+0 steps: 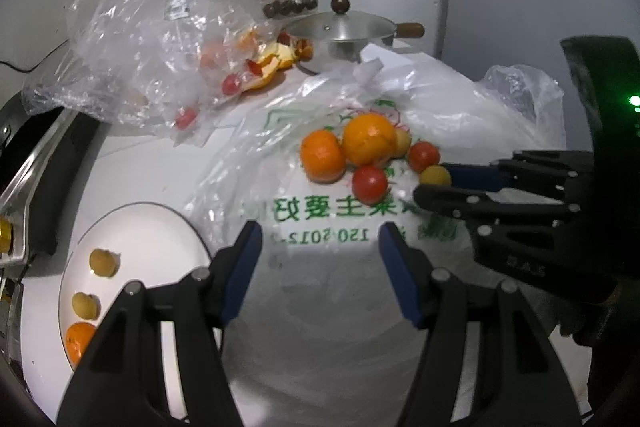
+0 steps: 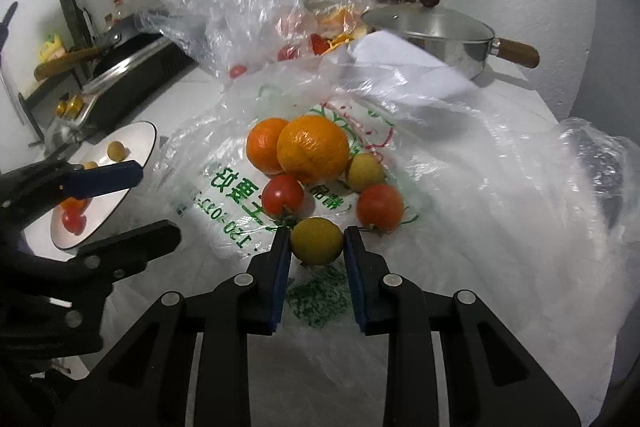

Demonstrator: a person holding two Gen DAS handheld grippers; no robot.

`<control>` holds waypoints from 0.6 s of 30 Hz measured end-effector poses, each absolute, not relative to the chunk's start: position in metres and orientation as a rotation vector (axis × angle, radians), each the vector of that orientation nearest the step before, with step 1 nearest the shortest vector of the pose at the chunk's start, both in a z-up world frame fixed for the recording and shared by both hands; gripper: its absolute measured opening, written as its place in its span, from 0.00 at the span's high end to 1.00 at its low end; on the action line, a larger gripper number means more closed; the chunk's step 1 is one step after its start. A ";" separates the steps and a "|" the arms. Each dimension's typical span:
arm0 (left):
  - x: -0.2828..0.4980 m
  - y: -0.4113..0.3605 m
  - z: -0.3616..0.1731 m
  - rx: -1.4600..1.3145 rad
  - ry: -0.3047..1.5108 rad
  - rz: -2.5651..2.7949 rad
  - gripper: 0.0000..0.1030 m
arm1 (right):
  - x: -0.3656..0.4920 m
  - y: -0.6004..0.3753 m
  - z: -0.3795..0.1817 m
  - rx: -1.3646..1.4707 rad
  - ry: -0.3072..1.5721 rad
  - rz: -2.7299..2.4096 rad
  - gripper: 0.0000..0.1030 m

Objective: Organize fruits
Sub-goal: 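Grasp a yellow fruit with the right gripper while the left grasps a red tomato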

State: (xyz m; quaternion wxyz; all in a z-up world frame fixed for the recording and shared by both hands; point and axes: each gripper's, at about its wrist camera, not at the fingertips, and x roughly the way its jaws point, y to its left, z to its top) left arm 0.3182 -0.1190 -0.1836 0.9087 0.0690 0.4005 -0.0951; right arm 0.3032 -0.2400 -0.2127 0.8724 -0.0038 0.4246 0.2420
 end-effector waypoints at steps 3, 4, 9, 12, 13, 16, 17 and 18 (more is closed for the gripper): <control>0.323 -0.127 -0.185 0.149 0.829 -0.200 0.40 | 0.300 -0.249 -0.207 0.005 0.868 0.503 0.72; 0.325 -0.130 -0.186 0.149 0.831 -0.202 0.40 | 0.300 -0.252 -0.206 0.009 0.863 0.502 0.72; 0.336 -0.143 -0.190 0.149 0.845 -0.207 0.40 | 0.298 -0.265 -0.200 0.025 0.837 0.503 0.72; 0.344 -0.150 -0.193 0.157 0.852 -0.205 0.40 | 0.300 -0.271 -0.199 0.035 0.825 0.502 0.72; 0.346 -0.152 -0.193 0.159 0.855 -0.206 0.40 | 0.302 -0.274 -0.198 0.043 0.821 0.500 0.72; 0.352 -0.157 -0.196 0.155 0.864 -0.213 0.40 | 0.306 -0.279 -0.199 0.053 0.817 0.502 0.72; 0.355 -0.159 -0.197 0.154 0.868 -0.214 0.40 | 0.307 -0.281 -0.199 0.055 0.815 0.506 0.72; 0.358 -0.161 -0.198 0.151 0.872 -0.216 0.40 | 0.307 -0.282 -0.199 0.057 0.814 0.509 0.72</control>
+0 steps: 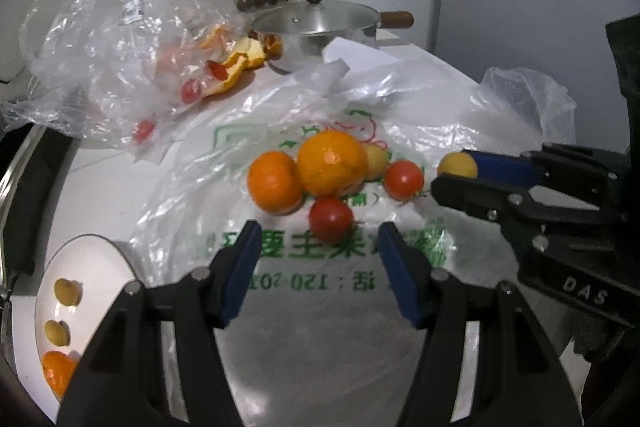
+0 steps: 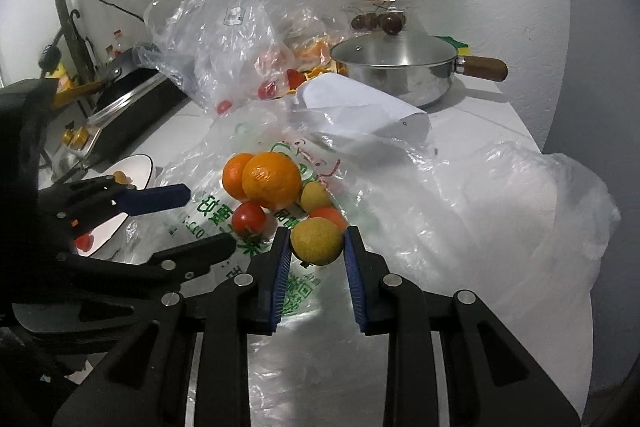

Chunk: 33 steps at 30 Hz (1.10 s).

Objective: Organize fruits
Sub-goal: 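Grasp a yellow fruit with the right gripper while the left grasps a red tomato, then carry the yellow fruit and the red tomato over the white plate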

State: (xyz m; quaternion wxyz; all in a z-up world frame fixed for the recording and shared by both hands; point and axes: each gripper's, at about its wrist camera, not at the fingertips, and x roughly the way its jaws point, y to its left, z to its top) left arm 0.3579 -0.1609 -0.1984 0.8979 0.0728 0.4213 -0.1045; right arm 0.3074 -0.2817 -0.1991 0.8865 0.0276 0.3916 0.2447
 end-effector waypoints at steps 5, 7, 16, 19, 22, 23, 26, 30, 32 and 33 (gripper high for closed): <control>0.369 -0.169 -0.206 0.151 0.896 -0.216 0.48 | 0.312 -0.287 -0.203 0.073 0.815 0.524 0.72; 0.373 -0.172 -0.208 0.147 0.908 -0.216 0.50 | 0.314 -0.289 -0.204 0.081 0.816 0.528 0.72; 0.382 -0.172 -0.217 0.136 0.939 -0.213 0.69 | 0.318 -0.292 -0.206 0.093 0.819 0.546 0.72; 0.381 -0.170 -0.217 0.126 0.936 -0.222 0.72 | 0.318 -0.293 -0.206 0.092 0.819 0.546 0.72; 0.376 -0.170 -0.214 0.129 0.925 -0.229 0.72 | 0.318 -0.292 -0.206 0.090 0.821 0.541 0.72; 0.375 -0.170 -0.212 0.127 0.922 -0.232 0.72 | 0.317 -0.292 -0.206 0.090 0.821 0.540 0.72; 0.371 -0.169 -0.208 0.127 0.912 -0.237 0.72 | 0.317 -0.291 -0.207 0.086 0.823 0.532 0.72; 0.363 -0.168 -0.202 0.125 0.896 -0.246 0.72 | 0.313 -0.290 -0.204 0.082 0.821 0.525 0.72; 0.359 -0.167 -0.198 0.122 0.887 -0.252 0.72 | 0.310 -0.289 -0.202 0.078 0.817 0.521 0.72; 0.357 -0.167 -0.197 0.123 0.883 -0.256 0.72 | 0.309 -0.289 -0.201 0.077 0.815 0.519 0.72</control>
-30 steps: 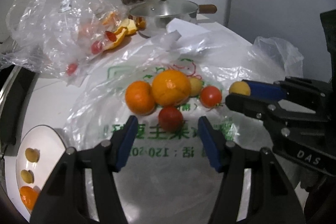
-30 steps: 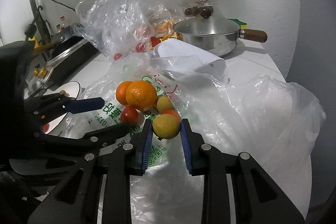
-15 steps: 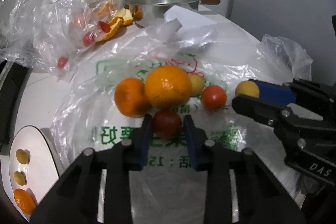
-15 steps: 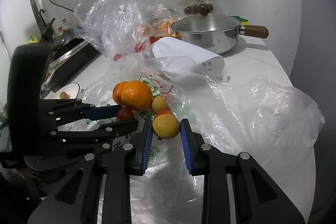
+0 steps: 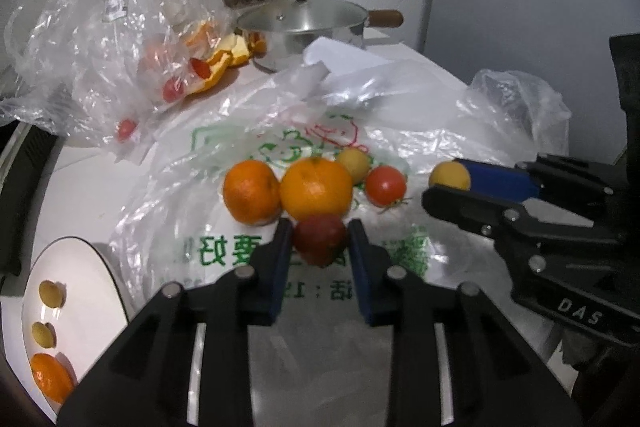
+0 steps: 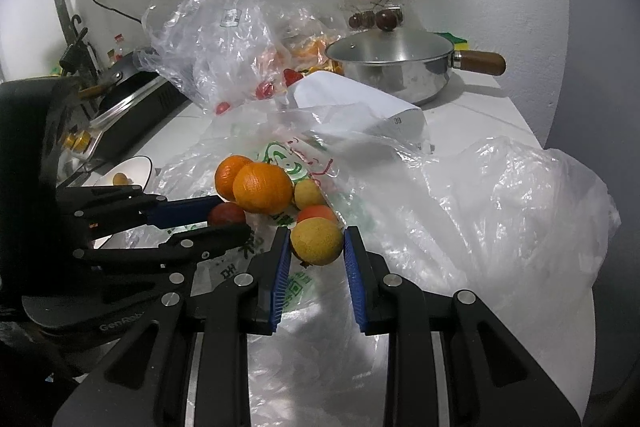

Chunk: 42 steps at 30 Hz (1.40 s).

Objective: Organize fruits
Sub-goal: 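Carry the yellow fruit and the red tomato over the white plate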

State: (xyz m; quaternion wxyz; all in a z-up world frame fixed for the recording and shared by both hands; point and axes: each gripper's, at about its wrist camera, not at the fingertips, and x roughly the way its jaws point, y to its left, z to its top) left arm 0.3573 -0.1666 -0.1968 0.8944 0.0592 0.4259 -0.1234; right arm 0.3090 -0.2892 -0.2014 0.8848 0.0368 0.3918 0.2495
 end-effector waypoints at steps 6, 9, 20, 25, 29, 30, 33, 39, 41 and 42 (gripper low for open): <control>0.343 -0.160 -0.186 0.120 0.854 -0.263 0.72 | 0.299 -0.286 -0.194 0.064 0.806 0.508 0.72; 0.336 -0.156 -0.181 0.116 0.842 -0.267 0.72 | 0.294 -0.284 -0.189 0.057 0.799 0.504 0.72; 0.307 -0.139 -0.164 0.112 0.797 -0.271 0.72 | 0.271 -0.267 -0.171 0.028 0.778 0.495 0.72; 0.296 -0.126 -0.161 0.105 0.786 -0.271 0.72 | 0.263 -0.256 -0.165 0.014 0.774 0.494 0.72; 0.288 -0.114 -0.160 0.100 0.778 -0.267 0.72 | 0.258 -0.246 -0.162 0.001 0.775 0.493 0.72; 0.287 -0.111 -0.160 0.099 0.777 -0.266 0.72 | 0.256 -0.243 -0.161 -0.002 0.775 0.493 0.72; 0.284 -0.101 -0.159 0.093 0.773 -0.260 0.72 | 0.254 -0.233 -0.159 -0.013 0.776 0.496 0.72; 0.277 -0.082 -0.161 0.081 0.769 -0.254 0.72 | 0.250 -0.216 -0.156 -0.037 0.776 0.506 0.72; 0.275 -0.076 -0.162 0.073 0.768 -0.252 0.72 | 0.249 -0.209 -0.155 -0.047 0.779 0.508 0.72; 0.275 -0.073 -0.162 0.070 0.767 -0.251 0.72 | 0.248 -0.206 -0.155 -0.051 0.781 0.509 0.72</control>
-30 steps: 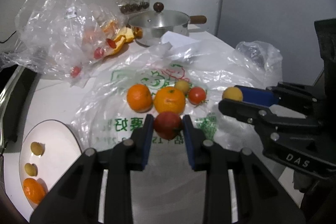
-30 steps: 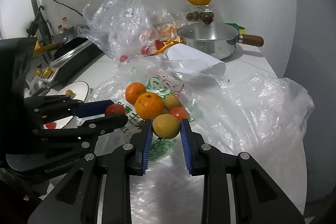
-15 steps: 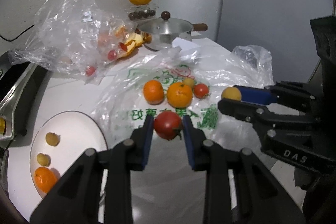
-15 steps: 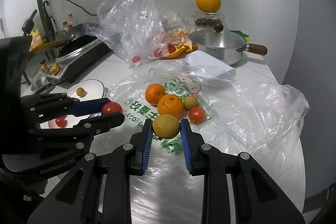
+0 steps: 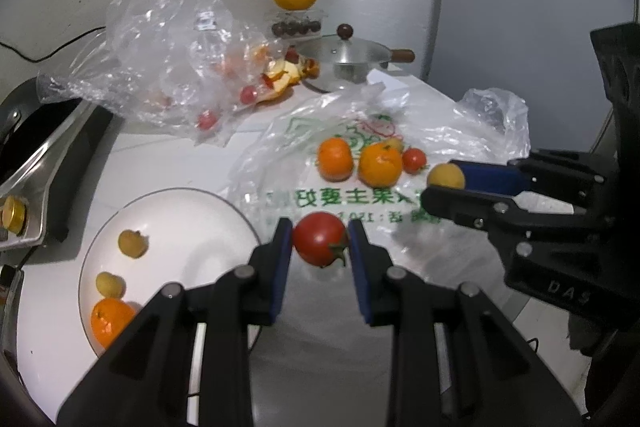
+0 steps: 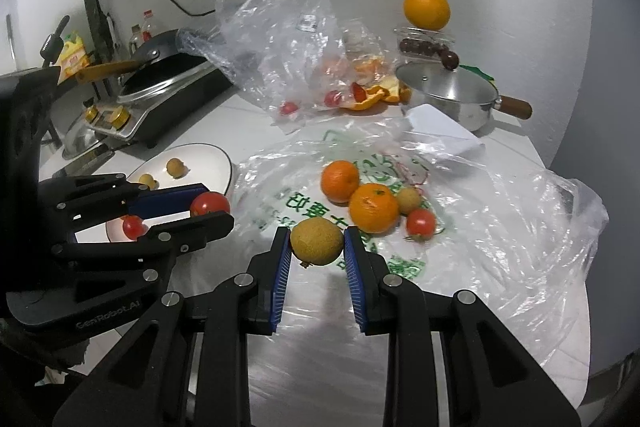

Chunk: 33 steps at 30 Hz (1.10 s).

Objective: Organize fruits
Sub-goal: 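Carry the yellow fruit and the red tomato over the white plate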

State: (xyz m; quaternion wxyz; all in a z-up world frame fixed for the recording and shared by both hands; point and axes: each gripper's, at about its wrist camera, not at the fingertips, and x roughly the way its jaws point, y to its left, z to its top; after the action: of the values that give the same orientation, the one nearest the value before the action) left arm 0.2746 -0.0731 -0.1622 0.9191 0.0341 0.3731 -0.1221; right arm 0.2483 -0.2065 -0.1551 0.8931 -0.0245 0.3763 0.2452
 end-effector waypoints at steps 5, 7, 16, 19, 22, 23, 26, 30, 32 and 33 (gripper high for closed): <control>0.270 -0.055 -0.162 0.053 0.761 -0.241 0.72 | 0.245 -0.190 -0.154 -0.072 0.785 0.513 0.72; 0.268 -0.048 -0.163 0.048 0.759 -0.239 0.72 | 0.245 -0.182 -0.154 -0.080 0.786 0.516 0.72; 0.263 -0.017 -0.166 0.037 0.756 -0.217 0.72 | 0.242 -0.154 -0.154 -0.104 0.792 0.524 0.72; 0.262 -0.006 -0.167 0.031 0.754 -0.205 0.72 | 0.242 -0.145 -0.155 -0.111 0.797 0.528 0.72; 0.262 0.004 -0.168 0.026 0.754 -0.194 0.72 | 0.242 -0.135 -0.156 -0.118 0.800 0.534 0.72; 0.263 0.007 -0.168 0.025 0.753 -0.191 0.72 | 0.242 -0.132 -0.156 -0.121 0.801 0.535 0.72; 0.263 0.016 -0.169 0.023 0.749 -0.174 0.72 | 0.243 -0.125 -0.157 -0.124 0.803 0.540 0.72; 0.266 0.031 -0.172 0.015 0.751 -0.147 0.72 | 0.246 -0.116 -0.159 -0.131 0.808 0.549 0.72; 0.269 0.037 -0.173 0.008 0.753 -0.135 0.72 | 0.247 -0.112 -0.160 -0.135 0.811 0.555 0.72; 0.270 0.040 -0.174 0.002 0.754 -0.131 0.72 | 0.247 -0.110 -0.161 -0.136 0.812 0.558 0.72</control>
State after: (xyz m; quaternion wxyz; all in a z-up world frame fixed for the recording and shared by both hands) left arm 0.2701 0.0405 -0.1738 0.9276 0.0007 0.3680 -0.0640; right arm 0.2473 -0.1098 -0.1606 0.8787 -0.0654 0.3897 0.2678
